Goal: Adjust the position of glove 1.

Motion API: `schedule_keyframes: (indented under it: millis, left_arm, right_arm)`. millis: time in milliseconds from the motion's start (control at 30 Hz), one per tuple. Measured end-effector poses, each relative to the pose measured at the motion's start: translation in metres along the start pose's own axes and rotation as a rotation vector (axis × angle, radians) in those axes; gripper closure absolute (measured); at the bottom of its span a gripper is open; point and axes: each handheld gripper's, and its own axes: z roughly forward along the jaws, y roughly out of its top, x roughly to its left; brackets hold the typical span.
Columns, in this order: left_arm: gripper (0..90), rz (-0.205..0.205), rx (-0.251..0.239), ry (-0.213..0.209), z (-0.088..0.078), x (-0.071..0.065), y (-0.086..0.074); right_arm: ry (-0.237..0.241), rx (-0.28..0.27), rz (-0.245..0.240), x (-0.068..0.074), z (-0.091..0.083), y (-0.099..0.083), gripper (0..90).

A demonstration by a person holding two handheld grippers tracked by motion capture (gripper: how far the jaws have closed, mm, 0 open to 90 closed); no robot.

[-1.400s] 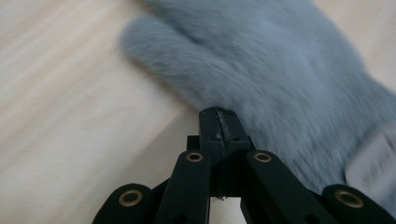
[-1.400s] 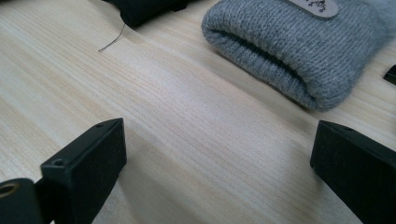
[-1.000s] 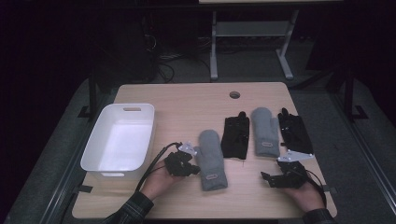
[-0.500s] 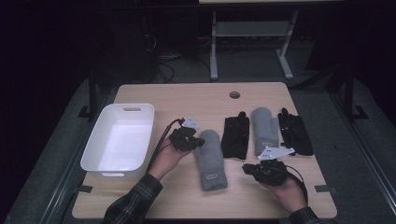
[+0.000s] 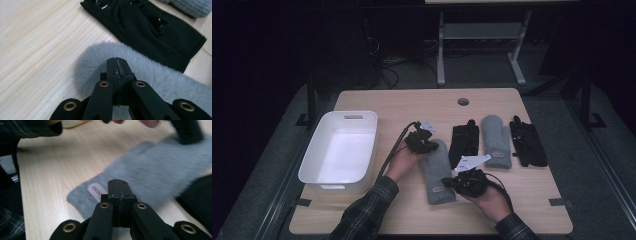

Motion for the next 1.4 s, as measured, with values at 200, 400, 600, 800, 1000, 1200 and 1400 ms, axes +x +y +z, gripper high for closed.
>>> schedule_keyframes:
  millis: [200, 400, 600, 800, 1000, 1200, 1400]
  left_arm:
    - [89.5, 0.019, 0.038, 0.006, 0.004, -0.001, -0.008]
    - [89.6, 0.011, 0.061, 0.009, -0.006, -0.008, -0.018]
    - [89.5, 0.014, 0.074, -0.004, -0.019, -0.025, -0.032]
    - [89.5, 0.019, 0.076, -0.049, -0.033, -0.039, -0.049]
    - [89.5, 0.023, 0.071, -0.111, -0.041, -0.052, -0.061]
    - [89.5, 0.037, 0.061, -0.122, -0.039, -0.063, -0.061]
    - [88.4, 0.019, 0.016, -0.123, -0.05, -0.058, -0.061]
  right_arm:
    - [0.014, 0.059, -0.021, 0.004, 0.017, -0.003, 90.0]
    - [0.037, 0.09, 0.001, -0.002, 0.007, -0.011, 90.0]
    - [0.055, 0.1, -0.012, -0.004, -0.006, -0.023, 90.0]
    - [0.074, 0.116, -0.028, -0.012, -0.021, -0.034, 90.0]
    - [0.053, 0.12, -0.022, -0.018, -0.034, -0.043, 90.0]
    - [0.027, 0.131, -0.014, -0.025, -0.044, -0.049, 90.0]
    - [0.026, 0.126, -0.021, -0.024, -0.045, -0.049, 89.9]
